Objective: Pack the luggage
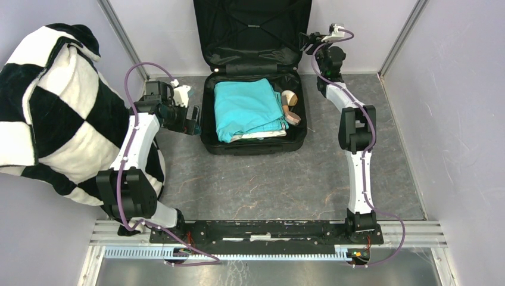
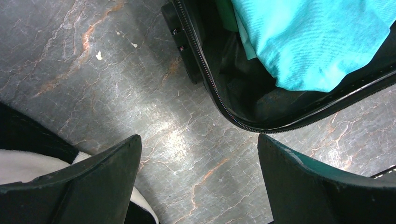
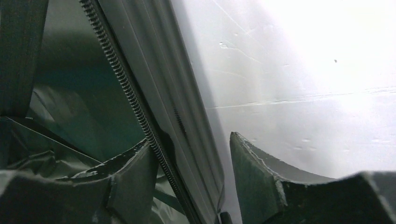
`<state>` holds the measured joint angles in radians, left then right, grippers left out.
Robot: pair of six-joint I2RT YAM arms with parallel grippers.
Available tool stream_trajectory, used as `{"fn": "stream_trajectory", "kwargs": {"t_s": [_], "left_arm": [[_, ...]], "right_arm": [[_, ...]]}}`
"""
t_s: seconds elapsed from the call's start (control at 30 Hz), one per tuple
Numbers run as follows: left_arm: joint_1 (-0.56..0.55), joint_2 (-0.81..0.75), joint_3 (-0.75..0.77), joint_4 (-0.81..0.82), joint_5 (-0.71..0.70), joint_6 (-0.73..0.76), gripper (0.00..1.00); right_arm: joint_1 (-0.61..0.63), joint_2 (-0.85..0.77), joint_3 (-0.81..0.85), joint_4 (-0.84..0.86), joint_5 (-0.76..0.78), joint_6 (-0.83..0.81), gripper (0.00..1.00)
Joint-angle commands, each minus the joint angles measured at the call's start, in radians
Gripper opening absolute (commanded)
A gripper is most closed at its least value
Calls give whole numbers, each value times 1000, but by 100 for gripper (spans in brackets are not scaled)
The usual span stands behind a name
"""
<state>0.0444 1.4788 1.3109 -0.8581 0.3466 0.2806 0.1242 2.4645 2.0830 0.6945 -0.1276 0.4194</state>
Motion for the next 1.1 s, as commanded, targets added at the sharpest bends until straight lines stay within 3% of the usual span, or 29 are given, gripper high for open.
{"fn": "stream_trajectory", "kwargs": {"t_s": [0.0, 0.17, 0.27, 0.33, 0.37, 0.83, 0.97, 1.07], "left_arm": [[8, -1, 19, 18, 11, 36, 100], [10, 4, 7, 22, 6, 38, 100], [11, 10, 6, 23, -5, 35, 100], [12, 8, 2, 23, -10, 35, 100], [13, 5, -1, 22, -12, 34, 100], [21, -120, 10, -14, -8, 22, 100], [24, -165, 10, -32, 1, 21, 100], [24, -198, 10, -52, -2, 27, 100]], "right_arm": [[2, 59, 87, 167, 3, 70, 61], [9, 75, 81, 219, -26, 81, 49], [13, 47, 41, 272, -57, 91, 29], [17, 8, -4, 319, -73, 96, 7], [20, -23, -34, 338, -75, 89, 0], [46, -405, -687, 639, -121, 56, 2], [75, -542, -933, 664, -94, -63, 4], [114, -643, -1092, 654, -58, -254, 3]]}}
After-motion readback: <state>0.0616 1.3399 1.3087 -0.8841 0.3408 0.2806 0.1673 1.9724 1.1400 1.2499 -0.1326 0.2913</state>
